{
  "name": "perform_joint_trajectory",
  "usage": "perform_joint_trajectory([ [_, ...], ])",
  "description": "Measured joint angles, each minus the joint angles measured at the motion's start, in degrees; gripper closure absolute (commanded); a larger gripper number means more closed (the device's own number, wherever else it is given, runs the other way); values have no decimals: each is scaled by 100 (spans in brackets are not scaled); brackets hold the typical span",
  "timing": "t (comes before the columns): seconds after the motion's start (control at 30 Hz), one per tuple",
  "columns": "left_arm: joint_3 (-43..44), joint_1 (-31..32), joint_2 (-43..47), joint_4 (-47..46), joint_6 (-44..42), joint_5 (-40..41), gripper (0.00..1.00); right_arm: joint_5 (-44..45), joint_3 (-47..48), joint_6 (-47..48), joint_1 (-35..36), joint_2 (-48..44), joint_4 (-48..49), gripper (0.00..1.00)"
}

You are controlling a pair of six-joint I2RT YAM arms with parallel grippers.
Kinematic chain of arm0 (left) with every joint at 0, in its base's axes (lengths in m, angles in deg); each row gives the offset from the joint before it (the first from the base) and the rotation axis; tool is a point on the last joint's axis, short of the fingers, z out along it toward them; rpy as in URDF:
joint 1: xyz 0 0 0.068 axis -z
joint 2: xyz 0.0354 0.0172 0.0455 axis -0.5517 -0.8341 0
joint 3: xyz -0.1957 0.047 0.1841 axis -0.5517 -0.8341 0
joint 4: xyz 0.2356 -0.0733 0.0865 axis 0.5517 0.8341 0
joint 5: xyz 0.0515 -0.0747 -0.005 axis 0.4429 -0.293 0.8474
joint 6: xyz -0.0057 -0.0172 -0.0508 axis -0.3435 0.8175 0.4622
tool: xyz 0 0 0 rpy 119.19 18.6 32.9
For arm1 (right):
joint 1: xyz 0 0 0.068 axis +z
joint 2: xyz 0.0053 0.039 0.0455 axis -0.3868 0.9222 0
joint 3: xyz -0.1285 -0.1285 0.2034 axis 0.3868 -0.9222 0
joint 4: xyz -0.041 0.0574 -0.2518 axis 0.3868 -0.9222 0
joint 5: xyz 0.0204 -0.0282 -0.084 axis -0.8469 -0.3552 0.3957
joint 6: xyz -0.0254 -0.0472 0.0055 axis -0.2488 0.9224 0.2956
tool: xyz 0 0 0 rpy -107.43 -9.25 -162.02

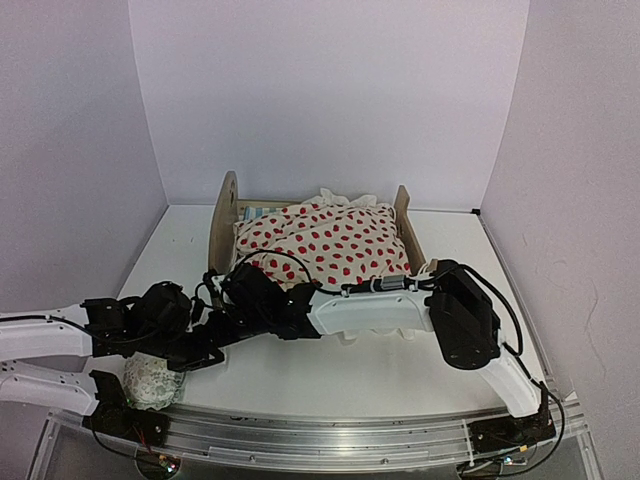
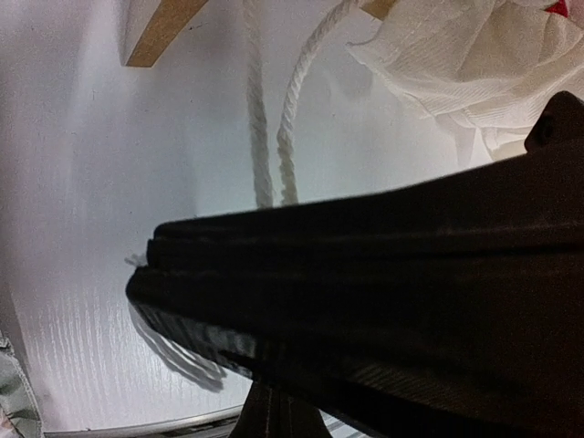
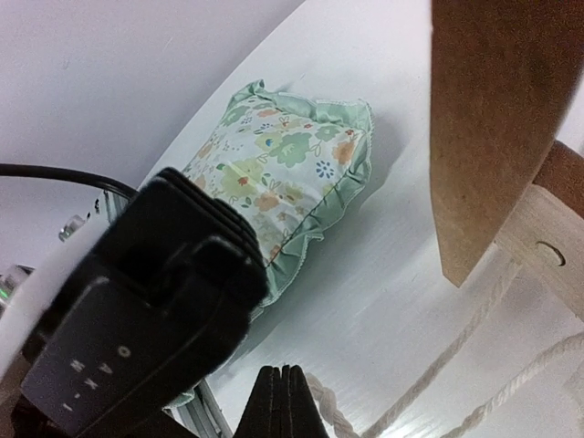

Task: Set up the pet bed
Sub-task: Cross the left ropes of the mattress closest to the robot.

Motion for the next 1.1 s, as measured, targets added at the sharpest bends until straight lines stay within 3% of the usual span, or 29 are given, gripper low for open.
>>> perform_joint_trajectory([
  [0.4, 0, 0, 400, 68, 20, 107, 100, -1, 87, -38, -2, 0, 176, 100],
  [0.7, -130, 0, 1708, 168, 288, 398, 100, 26, 815, -90, -2, 59, 368, 100],
  [1.1, -391, 0, 2009, 443, 514, 590, 100, 17, 1630, -387, -2, 958, 422, 100],
])
